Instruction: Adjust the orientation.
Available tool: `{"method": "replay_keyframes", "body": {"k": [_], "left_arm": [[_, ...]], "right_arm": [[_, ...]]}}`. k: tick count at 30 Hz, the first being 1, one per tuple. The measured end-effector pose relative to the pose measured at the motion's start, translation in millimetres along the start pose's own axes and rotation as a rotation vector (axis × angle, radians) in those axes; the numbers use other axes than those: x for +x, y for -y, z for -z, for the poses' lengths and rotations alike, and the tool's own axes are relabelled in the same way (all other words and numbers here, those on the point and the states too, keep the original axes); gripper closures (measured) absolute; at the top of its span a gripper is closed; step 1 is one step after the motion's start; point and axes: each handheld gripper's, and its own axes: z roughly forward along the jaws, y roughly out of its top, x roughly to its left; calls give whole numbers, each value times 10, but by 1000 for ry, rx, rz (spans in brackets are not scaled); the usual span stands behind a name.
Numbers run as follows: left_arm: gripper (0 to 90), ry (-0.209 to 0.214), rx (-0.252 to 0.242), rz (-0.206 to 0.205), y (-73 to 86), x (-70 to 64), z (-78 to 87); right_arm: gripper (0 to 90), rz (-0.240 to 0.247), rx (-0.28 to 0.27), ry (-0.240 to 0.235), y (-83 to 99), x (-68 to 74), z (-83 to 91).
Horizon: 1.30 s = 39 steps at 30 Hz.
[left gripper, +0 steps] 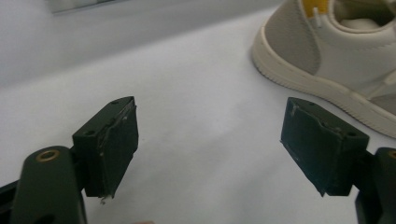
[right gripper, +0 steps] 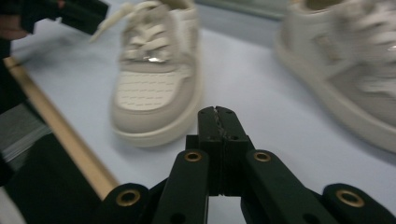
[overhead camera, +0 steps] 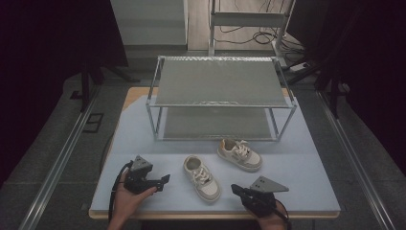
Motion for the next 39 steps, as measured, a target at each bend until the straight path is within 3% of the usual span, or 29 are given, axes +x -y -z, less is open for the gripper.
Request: {"method": "replay_keyframes", "body": {"k": [1, 7, 9, 12, 14, 18, 27, 39], "left_arm": [[194, 0, -1, -5, -4, -9, 8], [194, 1, 3, -2, 1, 4, 1], [194, 2, 10, -2, 3, -1, -18], [194, 5, 14, -6, 4, -14, -27], [193, 1, 21, -10, 3, -32, -35], [193, 4, 22, -12, 3, -40, -37], [193, 12, 21, -11, 5, -39, -36], [192, 24, 15, -13, -4, -42, -19]], "right_arm": [[892, 8, 16, -25, 16, 86, -83], [893, 22, 21, -77, 21, 256, -165], [893, 41, 25, -115, 24, 391, -226], [893, 54, 37, -141, 28, 484, -291], [893, 67, 52, -141, 32, 521, -352], [893, 42, 60, -164, 32, 495, -410], [893, 54, 55, -110, 48, 458, -339], [893, 17, 46, 7, 40, 194, -204]]}}
